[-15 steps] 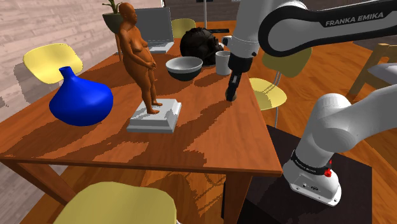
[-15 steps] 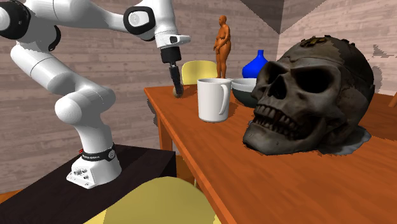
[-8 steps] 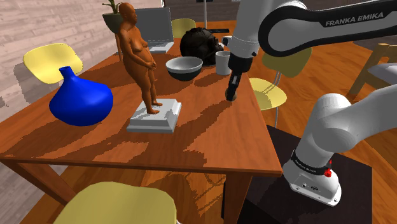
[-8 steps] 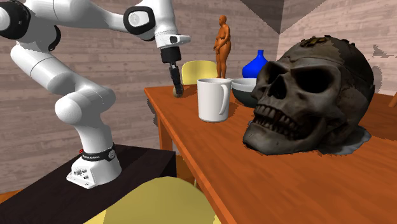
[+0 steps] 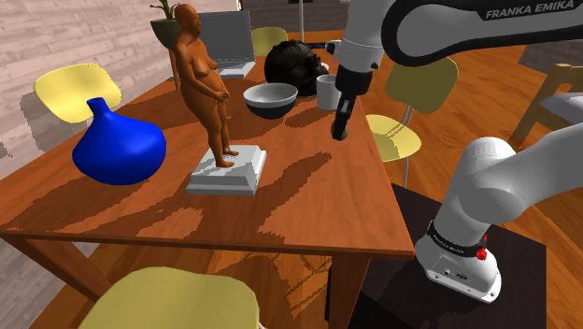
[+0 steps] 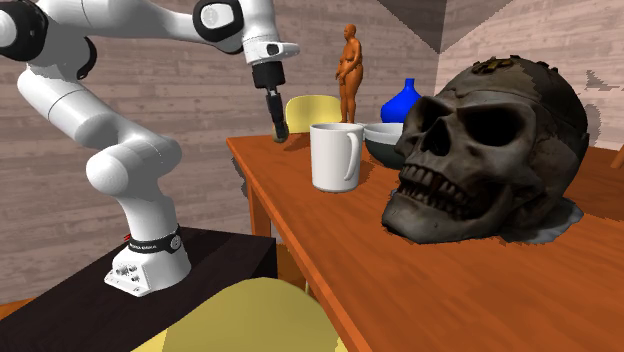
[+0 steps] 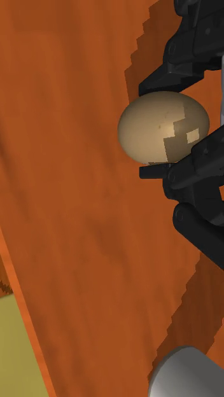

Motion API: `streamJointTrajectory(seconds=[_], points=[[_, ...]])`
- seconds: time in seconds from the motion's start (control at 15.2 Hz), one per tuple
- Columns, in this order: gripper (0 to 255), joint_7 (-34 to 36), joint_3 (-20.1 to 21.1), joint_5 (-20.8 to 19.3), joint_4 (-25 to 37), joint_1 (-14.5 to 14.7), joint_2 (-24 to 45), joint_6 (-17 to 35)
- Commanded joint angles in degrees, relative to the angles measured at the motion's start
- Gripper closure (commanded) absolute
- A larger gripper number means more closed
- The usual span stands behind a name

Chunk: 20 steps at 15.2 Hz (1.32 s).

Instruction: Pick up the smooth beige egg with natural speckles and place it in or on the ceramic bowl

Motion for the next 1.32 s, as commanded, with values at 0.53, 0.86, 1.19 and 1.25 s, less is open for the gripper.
streamJointTrajectory(seconds=[0.53, 0.86, 1.19, 1.25], points=[[255, -0.14, -0.64, -0.63, 8.69, -0.43, 1.51, -7.20], [255, -0.17, -0.87, -0.91, 13.37, -0.65, 2.76, -10.62], [255, -0.18, -1.05, -1.18, 18.27, -0.86, 4.26, -14.02], [255, -0.18, -1.08, -1.23, 19.28, -0.91, 4.59, -14.70]])
